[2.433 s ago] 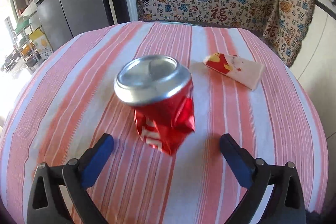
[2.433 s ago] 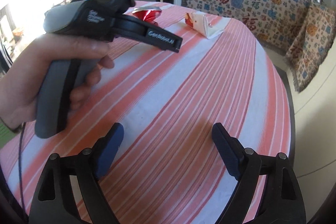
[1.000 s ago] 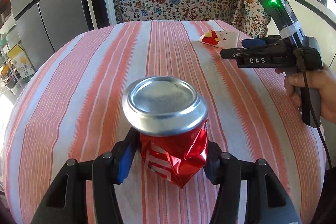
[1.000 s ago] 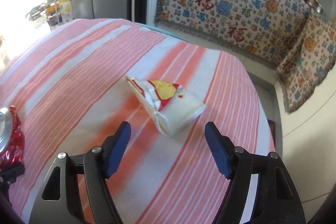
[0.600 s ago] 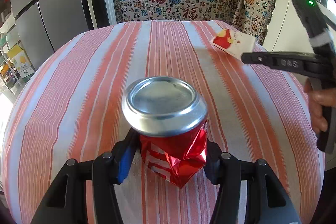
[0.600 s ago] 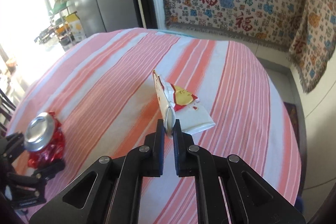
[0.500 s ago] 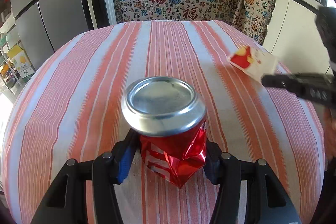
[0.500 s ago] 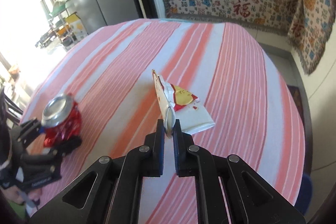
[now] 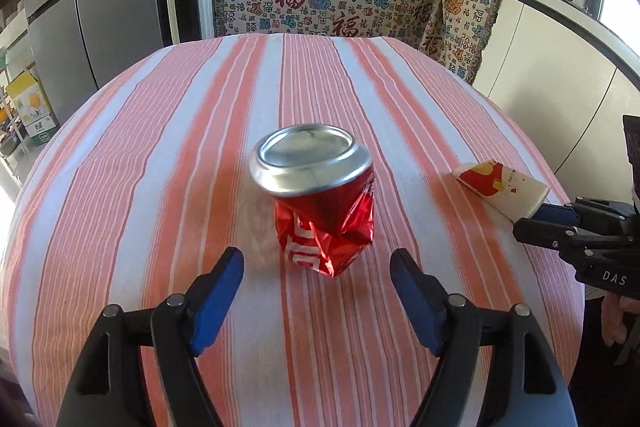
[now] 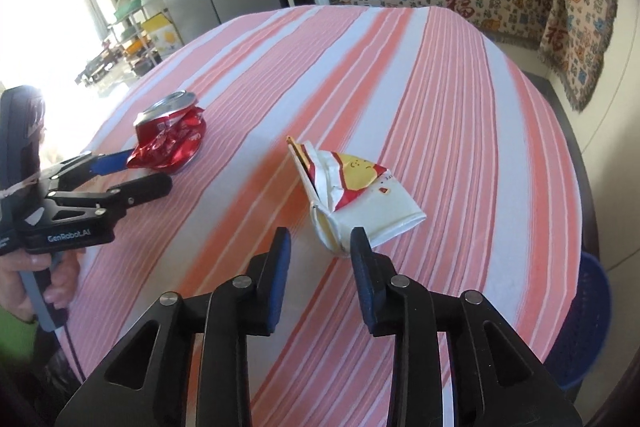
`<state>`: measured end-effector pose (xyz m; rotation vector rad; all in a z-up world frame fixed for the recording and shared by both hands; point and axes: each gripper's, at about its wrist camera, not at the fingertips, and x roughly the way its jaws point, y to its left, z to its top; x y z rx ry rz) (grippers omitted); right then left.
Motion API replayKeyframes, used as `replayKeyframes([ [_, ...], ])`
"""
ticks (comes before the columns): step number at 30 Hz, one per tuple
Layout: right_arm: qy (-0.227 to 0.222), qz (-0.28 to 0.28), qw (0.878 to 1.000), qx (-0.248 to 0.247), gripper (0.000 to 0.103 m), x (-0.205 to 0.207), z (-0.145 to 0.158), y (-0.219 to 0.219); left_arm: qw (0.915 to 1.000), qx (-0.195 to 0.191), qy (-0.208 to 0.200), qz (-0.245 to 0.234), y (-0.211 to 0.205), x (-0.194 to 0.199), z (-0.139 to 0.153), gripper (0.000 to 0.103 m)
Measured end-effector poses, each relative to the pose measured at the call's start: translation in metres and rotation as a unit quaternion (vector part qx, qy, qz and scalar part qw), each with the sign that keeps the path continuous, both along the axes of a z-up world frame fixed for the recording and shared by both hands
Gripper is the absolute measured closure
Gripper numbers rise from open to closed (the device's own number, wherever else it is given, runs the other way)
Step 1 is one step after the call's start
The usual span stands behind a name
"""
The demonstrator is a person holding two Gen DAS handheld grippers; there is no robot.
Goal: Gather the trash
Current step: 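Carry the red can and paper wrapper over the blue wastebasket with both tools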
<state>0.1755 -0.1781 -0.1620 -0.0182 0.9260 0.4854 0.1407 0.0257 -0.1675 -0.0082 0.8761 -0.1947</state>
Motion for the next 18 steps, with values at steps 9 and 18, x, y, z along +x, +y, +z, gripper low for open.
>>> replayKeyframes([
  [9,-0.017,0.017,1.000,-0.013,0.058,0.004,0.013,0.009,0.9998,0.012,-0.005,0.015,-0.012,0.022,0.015,0.026],
  [18,0.003,0.040,0.998,-0.052,0.088,0.022,0.014,0.024,0.9999,0.011,0.005,0.008,-0.014,0.039,0.012,0.038],
])
